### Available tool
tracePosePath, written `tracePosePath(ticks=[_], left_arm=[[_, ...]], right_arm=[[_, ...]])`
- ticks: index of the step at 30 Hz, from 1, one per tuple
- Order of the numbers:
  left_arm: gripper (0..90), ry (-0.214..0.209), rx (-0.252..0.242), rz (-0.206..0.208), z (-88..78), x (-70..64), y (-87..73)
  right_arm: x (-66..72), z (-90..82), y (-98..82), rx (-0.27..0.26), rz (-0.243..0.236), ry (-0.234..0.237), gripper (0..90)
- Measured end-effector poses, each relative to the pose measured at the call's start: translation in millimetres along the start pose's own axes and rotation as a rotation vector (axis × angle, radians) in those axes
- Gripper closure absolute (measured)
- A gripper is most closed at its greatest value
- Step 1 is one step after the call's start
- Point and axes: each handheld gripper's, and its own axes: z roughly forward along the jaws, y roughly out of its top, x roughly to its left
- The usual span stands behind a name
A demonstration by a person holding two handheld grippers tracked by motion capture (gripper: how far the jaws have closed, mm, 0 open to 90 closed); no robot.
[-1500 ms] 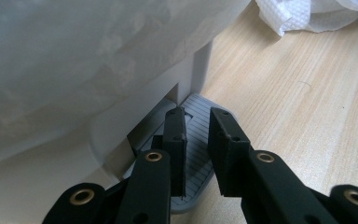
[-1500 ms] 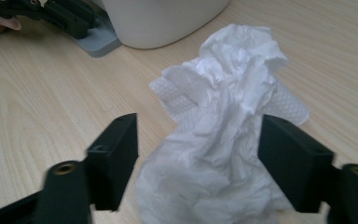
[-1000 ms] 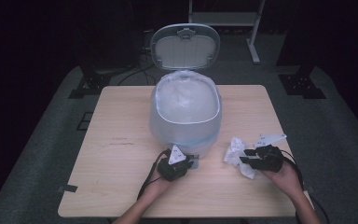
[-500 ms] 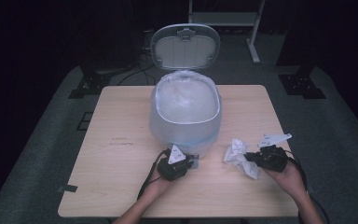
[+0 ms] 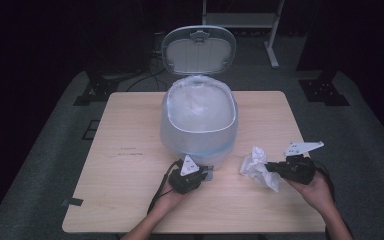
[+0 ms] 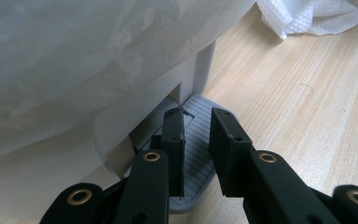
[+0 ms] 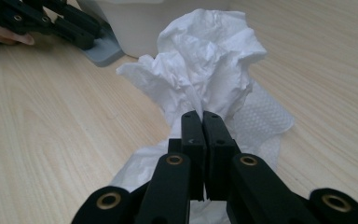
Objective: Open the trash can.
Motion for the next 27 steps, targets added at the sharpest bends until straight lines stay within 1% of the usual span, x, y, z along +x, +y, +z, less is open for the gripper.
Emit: tracePosePath(ticks=[3,5,6,7,15,21,27], left_arm=[[75.7,-0.001,-0.001,-0.002,0.0,-0.1,0.0],[75.6,0.002,-0.001,0.005,0.0,0.3,0.1],[75.6,0.003,-0.001,0.008,-0.1,0.4,0.2],[75.6,0.002,-0.002,-0.002,0.0,-0.3,0.0],[75.6,0.002,0.000,-0.001,-0.2,-0.2,0.0],[75.6,0.002,0.000,-0.001,-0.2,-0.2,0.0],[75.6,0.004,-0.001,0.000,-0.1,-0.6,-0.1]], right_arm=[[0.0,-2.7,0.8,-0.010,0.009,0.010,88.1],[0.3,-5.4,1.6,-0.017,0.016,0.018,88.0],[0.4,-7.7,2.4,-0.029,0.025,0.031,88.0],[0.3,-8.5,2.7,-0.034,0.027,0.036,88.1],[0.7,-15.6,6.6,-0.068,0.050,0.069,88.1],[2.0,-21.1,11.3,-0.084,0.056,0.087,88.1],[4.9,-28.0,18.9,-0.099,0.047,0.094,88.1]])
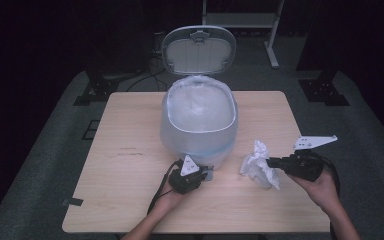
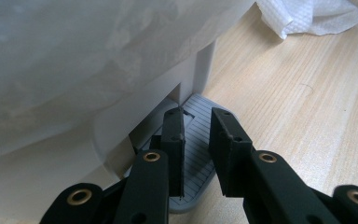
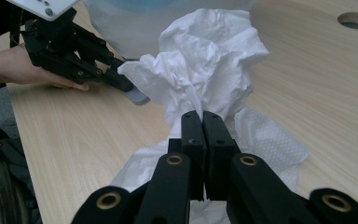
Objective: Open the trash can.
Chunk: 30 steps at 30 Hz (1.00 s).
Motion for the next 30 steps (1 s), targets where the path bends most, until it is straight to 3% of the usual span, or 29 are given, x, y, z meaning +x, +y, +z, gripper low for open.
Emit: tracePosePath(ticks=[30], left_arm=[[75.6,-0.001,-0.005,-0.005,0.3,-0.2,-0.1]], right_arm=[[8.0,-21.8,36.6,-0.063,-0.018,0.034,88.0]])
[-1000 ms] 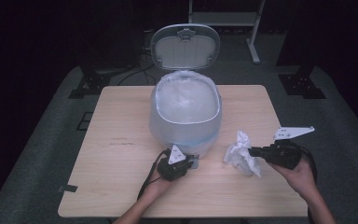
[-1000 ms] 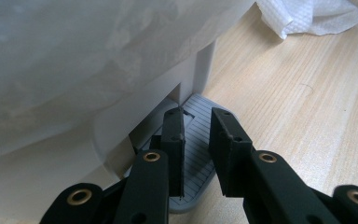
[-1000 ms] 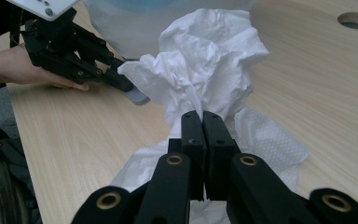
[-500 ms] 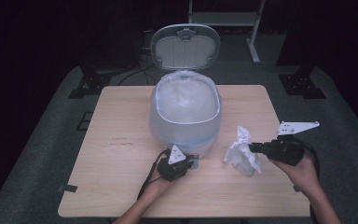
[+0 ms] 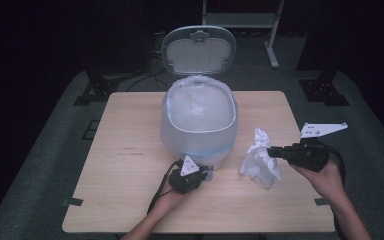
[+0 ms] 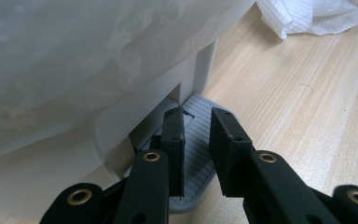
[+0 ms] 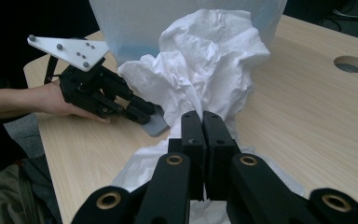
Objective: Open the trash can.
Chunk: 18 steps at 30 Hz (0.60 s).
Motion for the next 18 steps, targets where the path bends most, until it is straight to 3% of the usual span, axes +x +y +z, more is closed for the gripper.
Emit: tracePosePath(ticks=[18], left_arm=[[75.6,-0.001,0.000,0.001,0.1,-0.1,0.0]], right_arm=[[5.6,-7.7,27.7,-0.018,-0.033,-0.001,88.1]])
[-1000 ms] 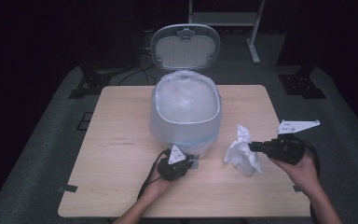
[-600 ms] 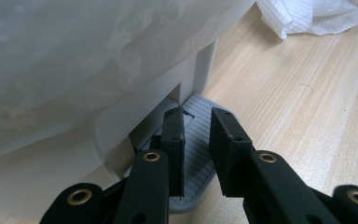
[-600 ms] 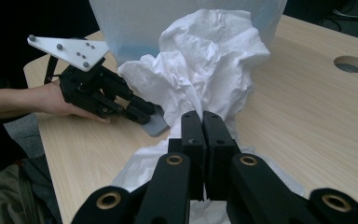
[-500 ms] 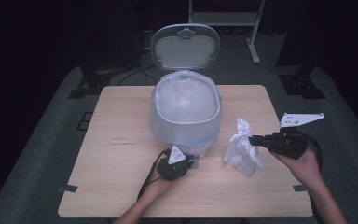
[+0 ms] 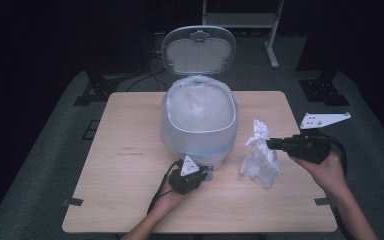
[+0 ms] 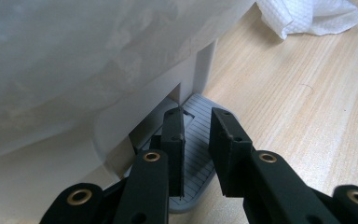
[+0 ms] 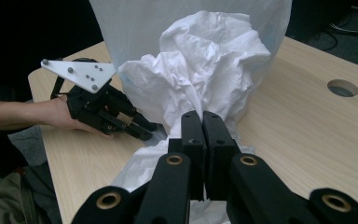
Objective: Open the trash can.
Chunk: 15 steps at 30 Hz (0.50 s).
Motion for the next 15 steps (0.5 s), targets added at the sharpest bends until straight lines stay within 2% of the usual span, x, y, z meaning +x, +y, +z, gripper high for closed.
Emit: tracePosePath(ticks=[15], left_arm=[[75.6,0.001,0.003,-0.002,-0.2,-0.1,0.1]], right_arm=[[3.7,-14.3,26.1,-0.021,-0.022,-0.008,88.1]])
